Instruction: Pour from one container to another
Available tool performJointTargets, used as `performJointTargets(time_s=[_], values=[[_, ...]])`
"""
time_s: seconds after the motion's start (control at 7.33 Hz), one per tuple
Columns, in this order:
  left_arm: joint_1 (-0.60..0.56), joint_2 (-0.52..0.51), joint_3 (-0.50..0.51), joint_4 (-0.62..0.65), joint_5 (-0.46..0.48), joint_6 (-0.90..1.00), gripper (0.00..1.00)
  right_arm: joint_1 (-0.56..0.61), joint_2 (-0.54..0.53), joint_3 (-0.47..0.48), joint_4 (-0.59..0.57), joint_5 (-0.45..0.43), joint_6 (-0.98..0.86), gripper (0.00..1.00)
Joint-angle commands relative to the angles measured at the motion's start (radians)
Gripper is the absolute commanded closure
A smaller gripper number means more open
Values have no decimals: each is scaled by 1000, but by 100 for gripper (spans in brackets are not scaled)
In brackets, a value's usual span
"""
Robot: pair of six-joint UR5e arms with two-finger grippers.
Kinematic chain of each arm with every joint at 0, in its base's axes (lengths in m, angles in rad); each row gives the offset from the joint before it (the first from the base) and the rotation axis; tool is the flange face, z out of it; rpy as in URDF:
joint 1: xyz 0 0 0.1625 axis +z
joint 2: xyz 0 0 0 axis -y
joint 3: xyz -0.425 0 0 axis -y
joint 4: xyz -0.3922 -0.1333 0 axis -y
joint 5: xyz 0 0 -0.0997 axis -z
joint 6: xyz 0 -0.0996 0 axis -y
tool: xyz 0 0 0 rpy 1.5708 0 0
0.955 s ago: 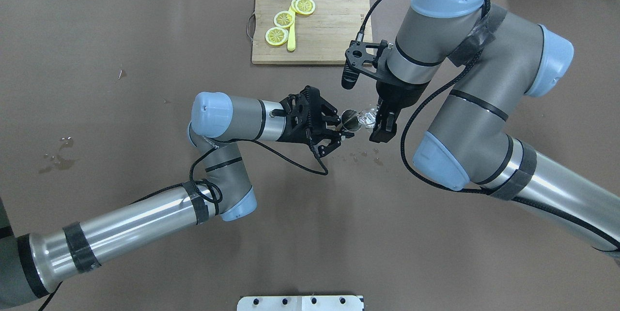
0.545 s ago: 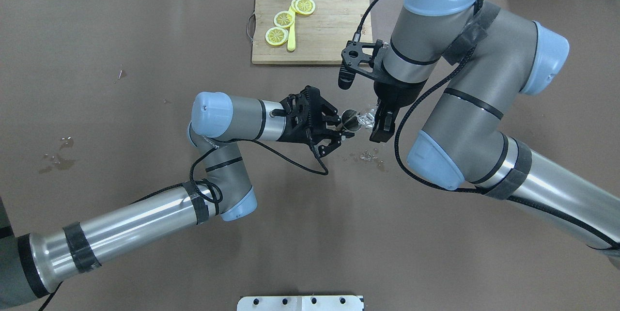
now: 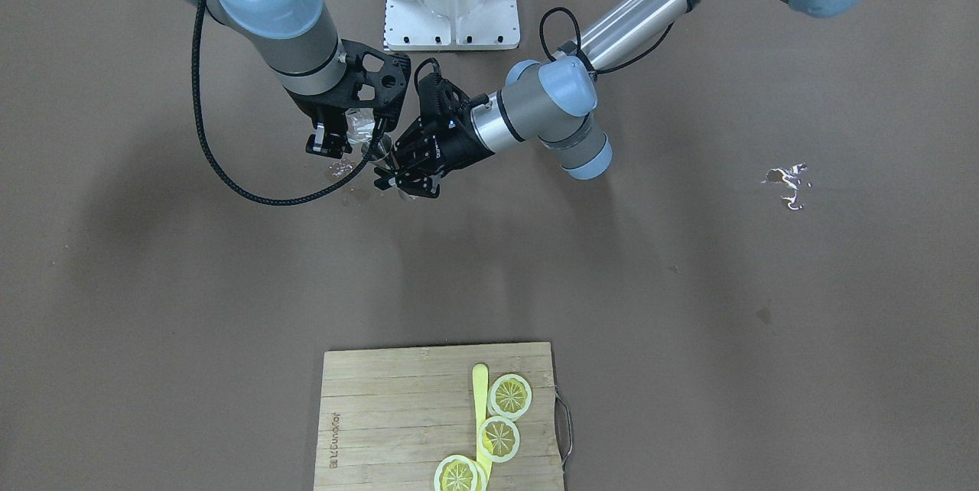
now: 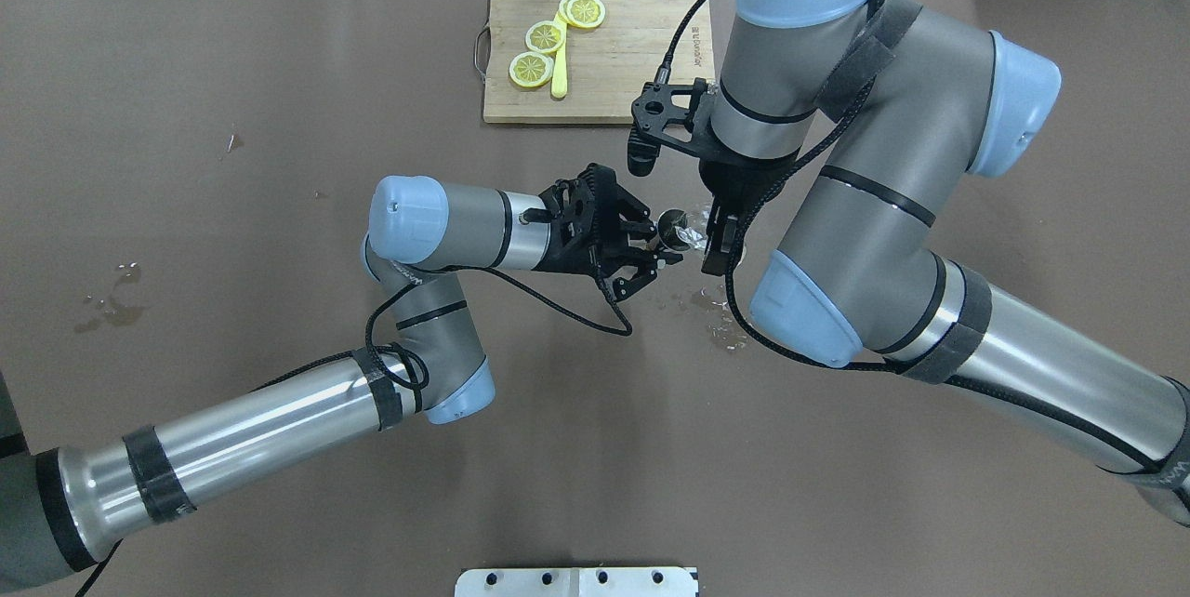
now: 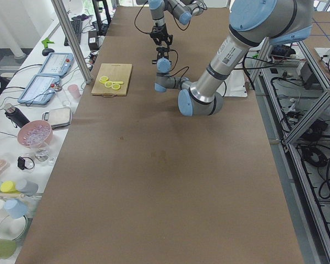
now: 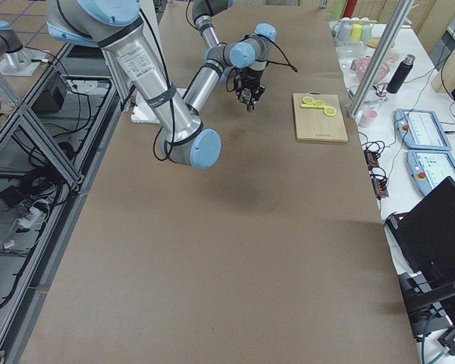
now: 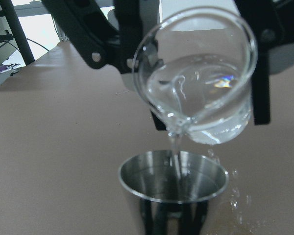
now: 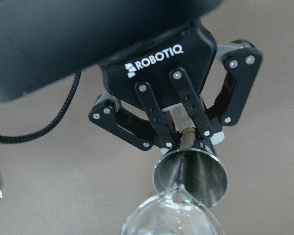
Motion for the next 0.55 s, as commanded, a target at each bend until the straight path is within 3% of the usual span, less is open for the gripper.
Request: performJointTargets(time_s=[0.0,0.41], values=[[1,-3,0,0,11,0,100,-1,18,0,-48,-13,-27,100],[6,-9,0,0,11,-2,100,-1,18,1,-62,-13,-31,100]])
